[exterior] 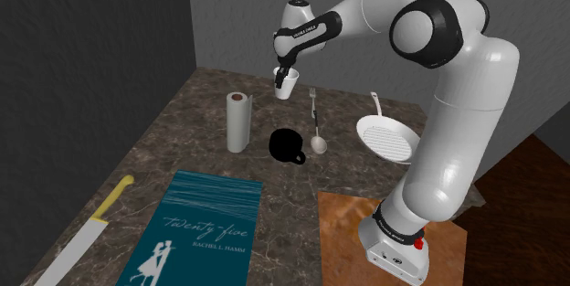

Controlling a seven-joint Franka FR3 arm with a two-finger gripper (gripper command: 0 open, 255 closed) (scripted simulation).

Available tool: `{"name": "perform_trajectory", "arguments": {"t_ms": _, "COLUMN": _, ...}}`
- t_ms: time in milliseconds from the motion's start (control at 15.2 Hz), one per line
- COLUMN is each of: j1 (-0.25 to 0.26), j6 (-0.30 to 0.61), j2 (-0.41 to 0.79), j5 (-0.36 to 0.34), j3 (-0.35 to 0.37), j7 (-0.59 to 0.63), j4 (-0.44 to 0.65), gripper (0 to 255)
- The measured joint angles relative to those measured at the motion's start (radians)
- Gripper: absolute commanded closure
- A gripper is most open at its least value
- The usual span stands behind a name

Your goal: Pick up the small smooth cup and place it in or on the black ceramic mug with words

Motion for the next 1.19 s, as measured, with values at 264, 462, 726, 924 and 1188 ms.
{"name": "perform_trajectory", "arguments": {"t_ms": 264, "j1": -0.003, "j6": 0.015, "j2": 0.015, "j5": 0.003, "j3": 0.001, "j7": -0.002, "j4": 0.000, "gripper": 0}}
{"name": "perform_trajectory", "arguments": {"t_ms": 462, "j1": -0.003, "j6": 0.016, "j2": 0.016, "j5": 0.003, "j3": 0.001, "j7": -0.002, "j4": 0.000, "gripper": 0}}
{"name": "perform_trajectory", "arguments": {"t_ms": 726, "j1": -0.003, "j6": 0.016, "j2": 0.016, "j5": 0.003, "j3": 0.001, "j7": -0.002, "j4": 0.000, "gripper": 255}}
{"name": "perform_trajectory", "arguments": {"t_ms": 924, "j1": -0.002, "j6": 0.016, "j2": 0.015, "j5": 0.003, "j3": 0.001, "j7": -0.002, "j4": 0.000, "gripper": 255}}
{"name": "perform_trajectory", "arguments": {"t_ms": 1188, "j1": -0.002, "j6": 0.016, "j2": 0.015, "j5": 0.003, "j3": 0.001, "j7": -0.002, "j4": 0.000, "gripper": 255}}
